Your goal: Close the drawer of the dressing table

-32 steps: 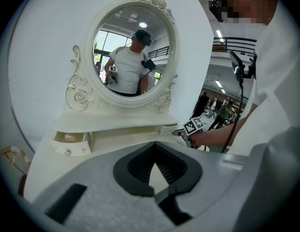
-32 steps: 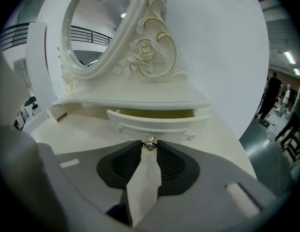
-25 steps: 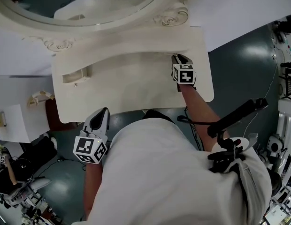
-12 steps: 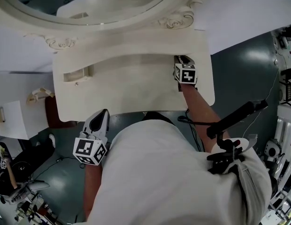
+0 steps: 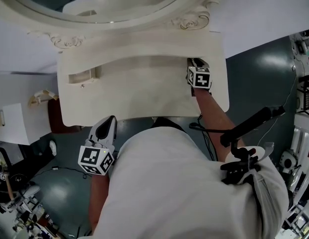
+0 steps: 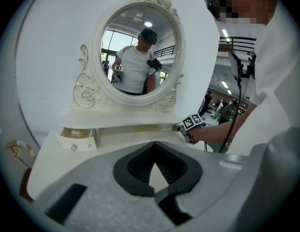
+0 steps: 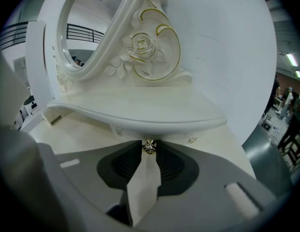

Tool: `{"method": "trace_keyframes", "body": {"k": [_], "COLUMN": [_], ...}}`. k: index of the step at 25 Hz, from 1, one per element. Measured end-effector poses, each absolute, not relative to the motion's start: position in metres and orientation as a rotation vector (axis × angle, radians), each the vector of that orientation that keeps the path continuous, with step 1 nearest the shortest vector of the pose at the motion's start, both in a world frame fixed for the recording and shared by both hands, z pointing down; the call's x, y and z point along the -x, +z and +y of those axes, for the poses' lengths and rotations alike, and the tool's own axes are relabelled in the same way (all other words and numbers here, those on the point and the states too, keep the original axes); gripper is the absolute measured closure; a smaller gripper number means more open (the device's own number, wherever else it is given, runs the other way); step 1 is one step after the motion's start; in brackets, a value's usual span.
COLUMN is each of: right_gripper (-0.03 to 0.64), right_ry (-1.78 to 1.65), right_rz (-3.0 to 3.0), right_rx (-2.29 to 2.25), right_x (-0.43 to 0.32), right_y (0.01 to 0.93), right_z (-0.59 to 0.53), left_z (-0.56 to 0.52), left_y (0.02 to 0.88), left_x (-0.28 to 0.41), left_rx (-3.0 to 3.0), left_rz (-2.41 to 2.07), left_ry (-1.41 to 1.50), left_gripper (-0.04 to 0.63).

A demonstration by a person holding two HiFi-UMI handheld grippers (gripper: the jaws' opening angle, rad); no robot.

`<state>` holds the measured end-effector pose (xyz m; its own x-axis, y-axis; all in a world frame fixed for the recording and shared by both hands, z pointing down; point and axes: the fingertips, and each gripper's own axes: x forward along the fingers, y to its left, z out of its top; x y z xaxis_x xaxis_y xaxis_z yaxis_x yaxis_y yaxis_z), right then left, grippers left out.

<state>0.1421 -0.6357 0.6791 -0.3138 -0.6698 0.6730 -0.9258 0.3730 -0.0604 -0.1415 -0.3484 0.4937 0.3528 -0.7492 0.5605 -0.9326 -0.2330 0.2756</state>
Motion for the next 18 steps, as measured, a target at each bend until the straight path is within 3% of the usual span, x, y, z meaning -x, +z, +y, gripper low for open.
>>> {"method": "trace_keyframes", "body": {"k": [5, 7, 13, 18], "right_gripper": [0.514, 0.46, 0.463, 0.511], "right_ry": [0.599, 0.607, 0.611, 0.613], "right_rz": [-2.075, -2.074, -2.062, -2.061], "right_rx": [-1.372, -1.372, -1.379, -1.358], "right_x": [-0.142, -0.142, -0.147, -0.15], "right_y": [0.679, 0.679, 0.677, 0.679], "right_z": [-0.633, -0.632, -0.609, -0.588], "left_z": [-0.34, -0.336, -0.315, -0.304], "left_y": [0.491, 0.49, 0.489, 0.493], "left_x": [0.141, 0.142, 0.144, 0.142], "left_rx": [-2.051, -2.05, -2.058, -2.07], "left_rz": [-1.455, -1.453, -1.446, -1.438], "left_ry": [0.414, 0.409, 0.394, 0.383], "left_gripper": [0.595, 0.595, 0.595, 0.595]}}
